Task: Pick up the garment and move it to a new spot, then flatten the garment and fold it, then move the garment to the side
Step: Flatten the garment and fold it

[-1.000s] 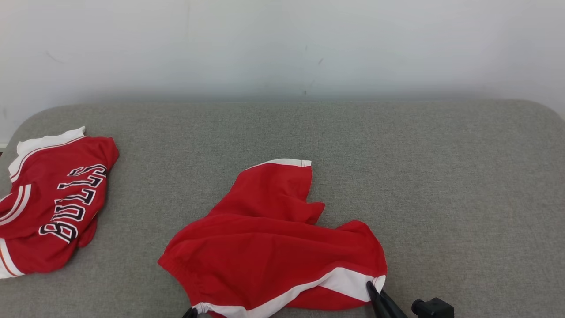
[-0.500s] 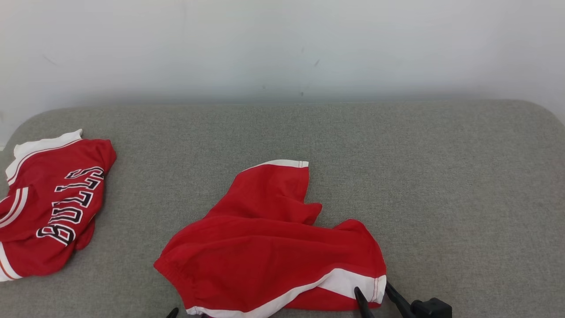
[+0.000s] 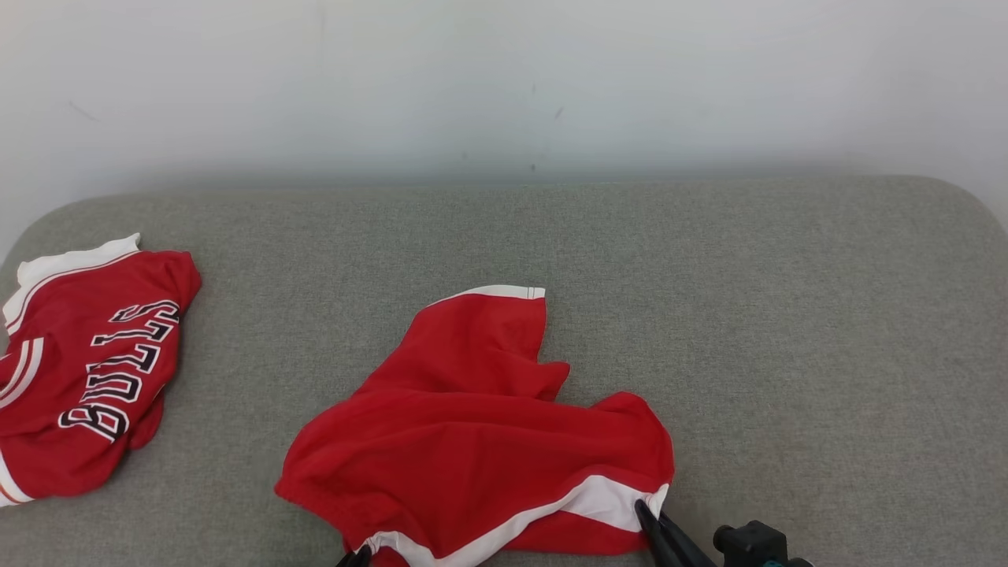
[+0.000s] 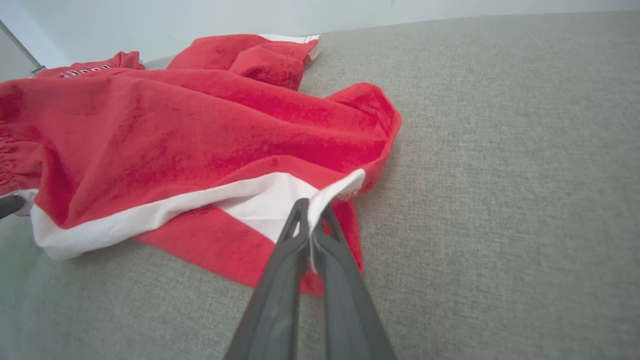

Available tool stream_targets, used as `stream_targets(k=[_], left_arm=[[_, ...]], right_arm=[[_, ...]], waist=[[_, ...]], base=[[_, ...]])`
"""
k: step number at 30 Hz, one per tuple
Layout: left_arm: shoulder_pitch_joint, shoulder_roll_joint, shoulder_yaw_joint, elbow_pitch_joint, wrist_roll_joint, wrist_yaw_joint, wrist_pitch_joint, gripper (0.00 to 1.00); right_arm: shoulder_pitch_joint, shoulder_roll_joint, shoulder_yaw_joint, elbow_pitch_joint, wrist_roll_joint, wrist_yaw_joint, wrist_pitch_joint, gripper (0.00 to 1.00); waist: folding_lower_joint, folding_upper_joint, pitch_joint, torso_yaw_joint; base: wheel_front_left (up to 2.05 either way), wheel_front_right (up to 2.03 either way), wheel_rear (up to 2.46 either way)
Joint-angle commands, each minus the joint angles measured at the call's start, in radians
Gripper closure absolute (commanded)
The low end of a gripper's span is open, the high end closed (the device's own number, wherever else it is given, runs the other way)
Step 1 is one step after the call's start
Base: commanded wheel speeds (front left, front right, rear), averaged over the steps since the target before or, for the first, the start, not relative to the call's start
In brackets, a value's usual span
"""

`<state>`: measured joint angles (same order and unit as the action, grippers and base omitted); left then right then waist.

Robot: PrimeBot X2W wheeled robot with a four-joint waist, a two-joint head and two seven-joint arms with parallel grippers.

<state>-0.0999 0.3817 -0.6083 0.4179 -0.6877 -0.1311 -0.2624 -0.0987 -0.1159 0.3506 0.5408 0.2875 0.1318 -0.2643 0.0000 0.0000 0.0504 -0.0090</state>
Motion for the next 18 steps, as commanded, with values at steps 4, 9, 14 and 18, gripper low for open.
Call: stream_targets(k=[4,9,14,18], left_arm=[[0.009,0.027,0.003,-0.039,-0.021,0.001,-0.002,1.0],[0.047,0.056,0.027,-0.1,-0.001,0.001,-0.002,1.0],[0.046,0.081,0.064,-0.171,0.02,0.001,-0.002,1.0],[-0.021,0.117,0.076,-0.228,0.022,0.001,-0.002,1.0]], right_arm=[[0.001,-0.011,-0.003,-0.034,0.006,-0.002,-0.001,1.0],[0.035,-0.026,-0.012,-0.09,0.011,-0.002,-0.002,1.0],[0.039,-0.042,0.01,-0.152,0.038,-0.002,-0.002,1.0],[-0.014,-0.066,0.024,-0.192,0.071,-0.002,-0.002,1.0]], waist=[[0.0,0.0,0.0,-0.003],[0.0,0.0,-0.001,0.003],[0.0,0.0,-0.004,0.01],[0.0,0.0,-0.002,0.012]], base=[[0.0,0.0,0.0],[0.0,0.0,0.0],[0.0,0.0,0.0],[0.0,0.0,0.0]])
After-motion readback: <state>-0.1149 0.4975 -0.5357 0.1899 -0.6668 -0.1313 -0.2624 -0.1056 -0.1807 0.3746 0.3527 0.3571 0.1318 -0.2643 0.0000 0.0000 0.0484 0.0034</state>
